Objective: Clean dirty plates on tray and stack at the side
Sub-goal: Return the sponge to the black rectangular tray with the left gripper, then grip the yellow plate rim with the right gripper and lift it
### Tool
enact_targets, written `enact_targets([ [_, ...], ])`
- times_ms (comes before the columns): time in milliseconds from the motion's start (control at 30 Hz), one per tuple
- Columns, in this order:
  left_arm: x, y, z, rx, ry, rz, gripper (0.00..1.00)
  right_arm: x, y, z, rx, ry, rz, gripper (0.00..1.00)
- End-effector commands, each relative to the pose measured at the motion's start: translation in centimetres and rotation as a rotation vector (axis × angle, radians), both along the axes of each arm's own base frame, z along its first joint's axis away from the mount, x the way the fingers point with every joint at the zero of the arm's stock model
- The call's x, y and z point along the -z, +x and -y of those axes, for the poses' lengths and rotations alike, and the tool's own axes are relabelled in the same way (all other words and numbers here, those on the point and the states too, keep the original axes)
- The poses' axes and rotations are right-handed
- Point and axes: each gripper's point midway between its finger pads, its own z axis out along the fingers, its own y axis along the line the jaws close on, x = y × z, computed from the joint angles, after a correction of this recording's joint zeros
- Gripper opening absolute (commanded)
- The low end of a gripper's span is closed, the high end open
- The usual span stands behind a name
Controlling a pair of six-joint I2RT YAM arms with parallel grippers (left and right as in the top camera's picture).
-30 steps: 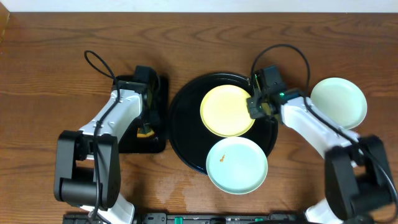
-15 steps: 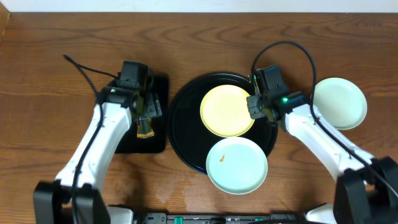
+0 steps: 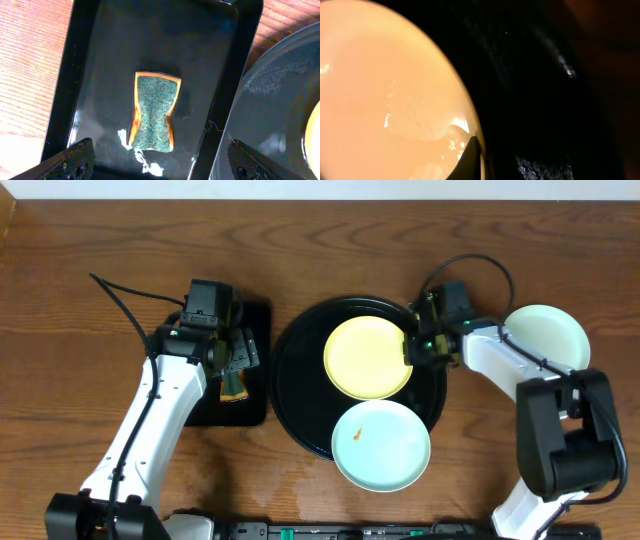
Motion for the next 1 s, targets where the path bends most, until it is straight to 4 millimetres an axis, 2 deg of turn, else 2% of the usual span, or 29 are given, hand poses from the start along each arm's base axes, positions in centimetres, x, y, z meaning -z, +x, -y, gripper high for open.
enact_targets([
  [0, -0.3, 0.2, -0.1, 0.001, 0.002, 0.008, 0.86, 1.8, -1.2, -0.1, -0.002, 0.046, -0.075, 0.01],
  [200, -0.3, 0.2, -0.1, 0.001, 0.002, 0.008, 0.86, 0.5, -0.5, 0.5, 0.009, 0.016, -0.027, 0.01],
  [367, -0.3, 0.2, -0.1, 0.001, 0.002, 0.008, 0.86, -3.5, 0.6, 0.7, -0.023, -0.054, 0.114, 0.01],
  [500, -0.3, 0.2, -0.1, 0.001, 0.002, 0.008, 0.86, -6.7, 0.7, 0.3, -0.056, -0.146, 0.223, 0.01],
  [600, -0.3, 0.2, -0.1, 0.001, 0.002, 0.008, 0.86, -8.5, 0.6, 0.2, -0.058, -0.247, 0.294, 0.01],
  [667, -0.3, 0.2, -0.1, 0.001, 0.002, 0.008, 0.86, -9.0, 0.5, 0.0, -0.062, -0.286, 0.319, 0.01],
  [800, -0.3, 0.2, -0.1, 0.001, 0.002, 0.008, 0.86, -8.9, 0.0, -0.6, -0.079, -0.273, 0.305, 0.01],
  [967, -0.3, 0.2, -0.1, 0.001, 0.002, 0.008, 0.86, -8.5, 0.1, 0.3, -0.046, -0.273, 0.284, 0.01],
])
